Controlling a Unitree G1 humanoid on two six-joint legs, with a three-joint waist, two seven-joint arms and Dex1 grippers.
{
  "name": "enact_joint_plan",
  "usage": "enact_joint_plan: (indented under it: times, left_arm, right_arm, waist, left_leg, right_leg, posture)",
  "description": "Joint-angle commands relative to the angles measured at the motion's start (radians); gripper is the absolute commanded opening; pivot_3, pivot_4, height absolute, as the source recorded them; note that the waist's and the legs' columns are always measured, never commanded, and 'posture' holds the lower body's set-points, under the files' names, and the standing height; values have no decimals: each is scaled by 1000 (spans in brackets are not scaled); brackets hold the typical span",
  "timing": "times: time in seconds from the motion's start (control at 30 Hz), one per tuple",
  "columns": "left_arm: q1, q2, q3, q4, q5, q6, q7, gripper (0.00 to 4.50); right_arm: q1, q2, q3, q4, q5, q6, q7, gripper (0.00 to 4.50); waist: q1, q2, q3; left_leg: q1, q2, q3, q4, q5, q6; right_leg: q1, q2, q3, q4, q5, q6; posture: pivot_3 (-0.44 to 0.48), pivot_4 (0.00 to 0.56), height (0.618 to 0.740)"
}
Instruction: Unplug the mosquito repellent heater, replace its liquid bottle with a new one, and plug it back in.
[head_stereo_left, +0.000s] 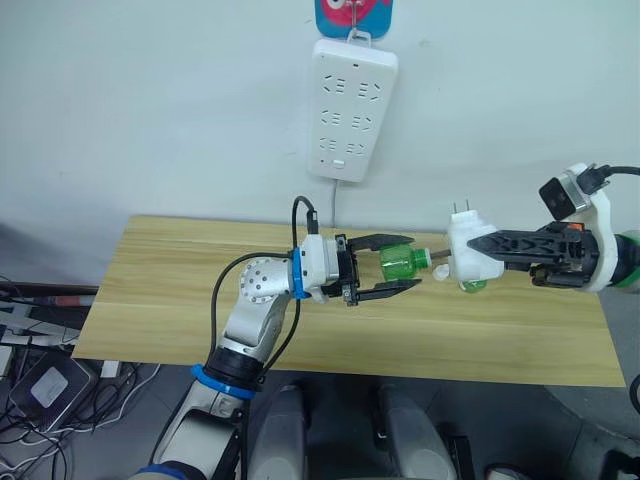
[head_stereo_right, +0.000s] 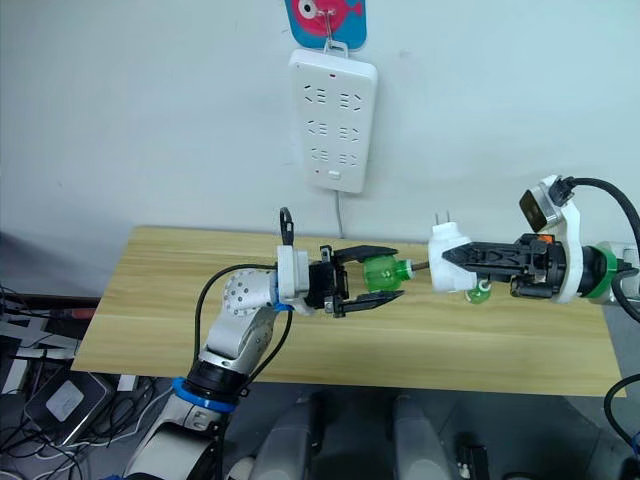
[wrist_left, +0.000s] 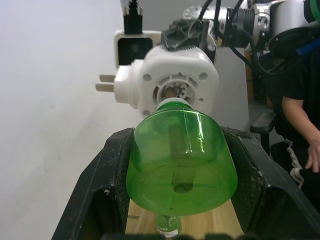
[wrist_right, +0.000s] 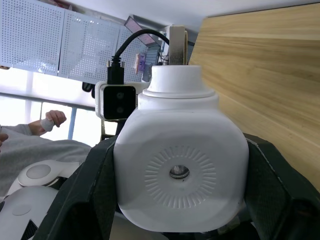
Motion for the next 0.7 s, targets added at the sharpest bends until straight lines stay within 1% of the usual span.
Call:
enact_joint_plan:
  times: [0.03, 0.43, 0.7]
  left_arm:
    - [-1, -17, -18, -29, 1, -4, 13, 2253]
    - [-1, -13, -31, -30, 7, -13, -2, 2253]
    - [-32, -29, -25, 2, 20, -9, 22, 2253]
  right_arm:
    - [-9, 0, -10, -31, 35, -20, 3, 2960]
    - [-20, 14, -5, -22, 35, -27, -21, 2960]
    - [-15, 11, 6, -48, 35, -28, -16, 2960]
  waist:
    - [0, 0, 0]
    - [0, 0, 0]
    - [0, 0, 0]
  left_leg:
    - [0, 0, 0, 0, 0, 0]
    - [0, 0, 0, 0, 0, 0]
    - [0, 0, 0, 0, 0, 0]
  right_leg:
    - [0, 0, 0, 0, 0, 0]
    - [0, 0, 0, 0, 0, 0]
    - [0, 0, 0, 0, 0, 0]
  posture:
    - [3, 329, 740]
    - [3, 329, 740]
    - [4, 327, 740]
